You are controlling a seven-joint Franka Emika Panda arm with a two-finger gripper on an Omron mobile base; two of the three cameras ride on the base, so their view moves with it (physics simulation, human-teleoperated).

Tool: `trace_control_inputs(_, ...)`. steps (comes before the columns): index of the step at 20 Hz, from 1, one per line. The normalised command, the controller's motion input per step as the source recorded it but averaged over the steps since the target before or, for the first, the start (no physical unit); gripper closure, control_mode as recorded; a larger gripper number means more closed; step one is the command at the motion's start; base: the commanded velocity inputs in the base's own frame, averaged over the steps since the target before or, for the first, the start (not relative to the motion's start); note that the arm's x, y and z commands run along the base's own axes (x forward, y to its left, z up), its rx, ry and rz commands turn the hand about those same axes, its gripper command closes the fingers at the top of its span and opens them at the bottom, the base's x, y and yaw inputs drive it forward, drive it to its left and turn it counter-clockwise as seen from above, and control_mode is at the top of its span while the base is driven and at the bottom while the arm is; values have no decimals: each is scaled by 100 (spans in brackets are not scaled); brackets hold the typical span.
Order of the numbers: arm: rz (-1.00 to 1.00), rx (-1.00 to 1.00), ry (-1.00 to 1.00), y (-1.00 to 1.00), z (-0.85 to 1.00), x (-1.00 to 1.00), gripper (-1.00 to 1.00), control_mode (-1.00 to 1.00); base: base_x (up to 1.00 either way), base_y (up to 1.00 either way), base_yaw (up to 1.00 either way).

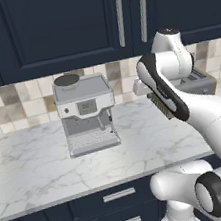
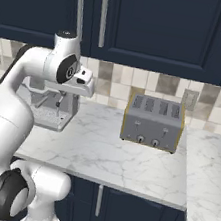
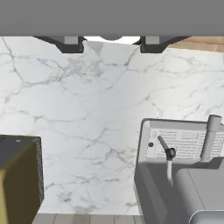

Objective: The dining table condiment station is running low on shaker. Refill the condiment station by opening the cabinet and taking the shaker from the cabinet and placing it on the dining table.

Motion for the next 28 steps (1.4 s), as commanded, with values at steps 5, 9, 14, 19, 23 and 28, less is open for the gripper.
trace_control_inputs(5, 0, 0, -12, 0, 0, -35, -100, -100, 0, 0, 0)
trace_control_inputs(9, -2, 0, -34, 4, 24, -41, -100, -100, 0, 0, 0)
trace_control_inputs(14, -8, 1, -31, -5, 71, -47, -100, -100, 0, 0, 0)
trace_control_inputs(19, -11, 5, -25, -4, 78, -32, -100, -100, 0, 0, 0)
trace_control_inputs(23, -4, 1, -27, -6, 34, -22, -100, -100, 0, 0, 0)
trace_control_inputs(28, 0, 0, -19, -12, 2, -12, -100, -100, 0, 0, 0)
